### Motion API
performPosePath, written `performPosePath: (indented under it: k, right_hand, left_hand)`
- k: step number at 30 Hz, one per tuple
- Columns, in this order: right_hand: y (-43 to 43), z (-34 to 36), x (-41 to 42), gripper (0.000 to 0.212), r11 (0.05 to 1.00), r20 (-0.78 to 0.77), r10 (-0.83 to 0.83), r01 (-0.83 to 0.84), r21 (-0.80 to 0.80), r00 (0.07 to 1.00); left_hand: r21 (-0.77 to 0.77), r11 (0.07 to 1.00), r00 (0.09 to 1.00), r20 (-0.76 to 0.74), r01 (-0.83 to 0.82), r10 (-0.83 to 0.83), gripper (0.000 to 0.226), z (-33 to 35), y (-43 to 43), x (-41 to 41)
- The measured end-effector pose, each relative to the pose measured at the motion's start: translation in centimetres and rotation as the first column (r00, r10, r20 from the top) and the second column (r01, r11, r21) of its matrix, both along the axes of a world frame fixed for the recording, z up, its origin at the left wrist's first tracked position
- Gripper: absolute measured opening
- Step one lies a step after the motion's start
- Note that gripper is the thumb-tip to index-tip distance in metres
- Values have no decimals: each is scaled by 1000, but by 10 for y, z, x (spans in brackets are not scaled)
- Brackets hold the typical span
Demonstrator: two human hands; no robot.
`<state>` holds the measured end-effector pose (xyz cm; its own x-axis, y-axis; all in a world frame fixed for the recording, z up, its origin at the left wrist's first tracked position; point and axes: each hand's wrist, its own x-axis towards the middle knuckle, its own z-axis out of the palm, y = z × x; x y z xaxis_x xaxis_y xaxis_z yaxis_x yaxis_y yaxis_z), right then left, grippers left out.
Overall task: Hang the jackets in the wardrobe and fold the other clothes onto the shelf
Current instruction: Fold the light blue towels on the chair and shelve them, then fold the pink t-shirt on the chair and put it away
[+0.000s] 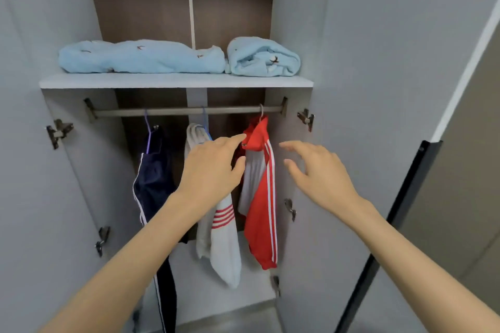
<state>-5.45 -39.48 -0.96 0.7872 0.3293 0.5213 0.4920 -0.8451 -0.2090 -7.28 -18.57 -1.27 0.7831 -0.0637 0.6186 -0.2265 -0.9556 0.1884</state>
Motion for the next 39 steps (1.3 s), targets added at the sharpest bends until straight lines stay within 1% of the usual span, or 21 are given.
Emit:
performPosePath:
  k: [2,4,6,8,12,16,18,21,26,30,33,36,39]
  right_hand:
    - [-15,-17,-27,37,999,-49,-38,39,9,998]
    - [-26,-35,-53,37,996,-88,-81,83,25,993]
    - [-34,-54,-79,36,989,-117,-138,143,39,984]
    - [-40,-73,-105,35,974,-149,-209,220,58,966]
    - [-53,-110,-163,34,918,-215,-355,383,105,910]
    - [-74,-135,-232,33,837,-274,-487,533,127,829]
    - [-90,-144,-270,32,774,-302,-561,618,137,770]
    - [-115,-157,-328,32,654,-357,-668,743,137,654]
    - [-160,-180,-413,34,470,-399,-782,874,128,479]
    - [-202,-209,-468,35,326,-422,-844,941,86,331]
    - [-240,-238,-510,36,238,-480,-845,970,56,235]
    - [-281,-270,-552,35,176,-542,-823,984,38,169]
    - [-322,-301,-591,33,124,-593,-797,992,26,115]
  left_hand:
    - [2,1000,999,-30,31,-31,47,-13,-12,-14]
    - [50,997,996,-70,66,-62,47,-27,-22,-26]
    - [67,989,986,-118,129,-120,47,-39,-30,-38]
    - [52,977,966,-169,207,-195,47,-51,-37,-52]
    - [58,937,918,-230,345,-324,46,-73,-58,-83]
    - [93,858,838,-290,506,-463,47,-89,-94,-116]
    - [75,809,783,-319,583,-535,46,-95,-119,-135]
    - [59,713,680,-366,699,-636,47,-105,-163,-166]
    - [28,533,499,-395,846,-772,45,-128,-244,-222]
    - [-6,421,371,-459,907,-807,45,-155,-309,-267]
    - [-30,359,296,-501,933,-813,45,-181,-358,-299]
    - [-39,311,238,-557,949,-796,45,-209,-408,-329]
    - [-61,298,198,-621,953,-759,45,-236,-453,-356]
